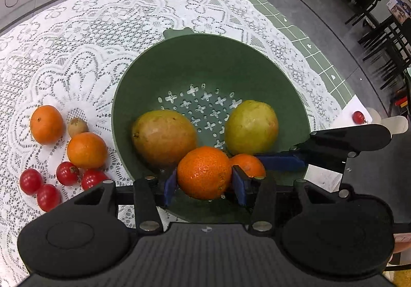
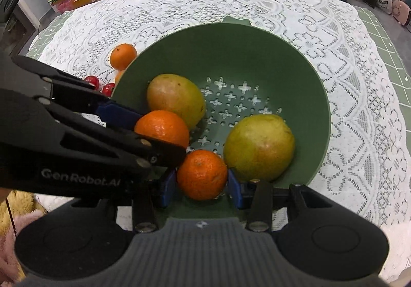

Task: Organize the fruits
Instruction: 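Open both tools to drop the oranges into the colander, then lower the left tool to the small kiwi while the right tool reaches a red tomato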

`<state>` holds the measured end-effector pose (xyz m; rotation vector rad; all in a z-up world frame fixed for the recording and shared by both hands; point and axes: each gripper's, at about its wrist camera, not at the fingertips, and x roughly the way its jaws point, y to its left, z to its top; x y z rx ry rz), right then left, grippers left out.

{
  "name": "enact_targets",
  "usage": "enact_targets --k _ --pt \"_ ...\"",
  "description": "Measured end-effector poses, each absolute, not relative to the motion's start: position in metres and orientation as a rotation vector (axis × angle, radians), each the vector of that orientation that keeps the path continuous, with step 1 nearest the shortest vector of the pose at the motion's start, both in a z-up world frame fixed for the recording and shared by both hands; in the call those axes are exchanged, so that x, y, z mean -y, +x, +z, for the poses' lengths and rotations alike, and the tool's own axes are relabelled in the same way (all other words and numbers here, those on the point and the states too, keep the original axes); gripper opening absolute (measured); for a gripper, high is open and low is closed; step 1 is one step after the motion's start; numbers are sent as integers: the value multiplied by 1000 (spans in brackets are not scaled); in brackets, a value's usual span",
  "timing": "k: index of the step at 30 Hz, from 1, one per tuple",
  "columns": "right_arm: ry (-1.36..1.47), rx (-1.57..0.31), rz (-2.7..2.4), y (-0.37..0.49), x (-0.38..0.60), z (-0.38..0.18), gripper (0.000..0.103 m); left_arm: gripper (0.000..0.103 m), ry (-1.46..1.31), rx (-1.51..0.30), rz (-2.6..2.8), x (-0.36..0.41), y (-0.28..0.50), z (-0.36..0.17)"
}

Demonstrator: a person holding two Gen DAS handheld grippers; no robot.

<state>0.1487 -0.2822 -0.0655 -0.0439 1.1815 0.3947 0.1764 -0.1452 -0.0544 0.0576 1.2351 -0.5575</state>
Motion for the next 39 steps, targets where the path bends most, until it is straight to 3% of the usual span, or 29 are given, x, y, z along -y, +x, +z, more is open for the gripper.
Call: enact_targets --k 6,9,15,28,39 --pt "-52 -1172 376 146 280 -63 43 52 45 -1244 -560 143 175 -54" --pt "-46 -1164 375 144 281 -59 50 54 35 -1238 -560 141 173 -50" --pt "-38 -1127 357 136 283 -46 54 55 24 -1194 -548 134 163 -33" --pt "26 -929 314 93 267 -2 67 55 -11 -960 -411 78 116 26" --pt "15 -704 331 45 203 -8 67 56 -67 -781 -299 8 78 43"
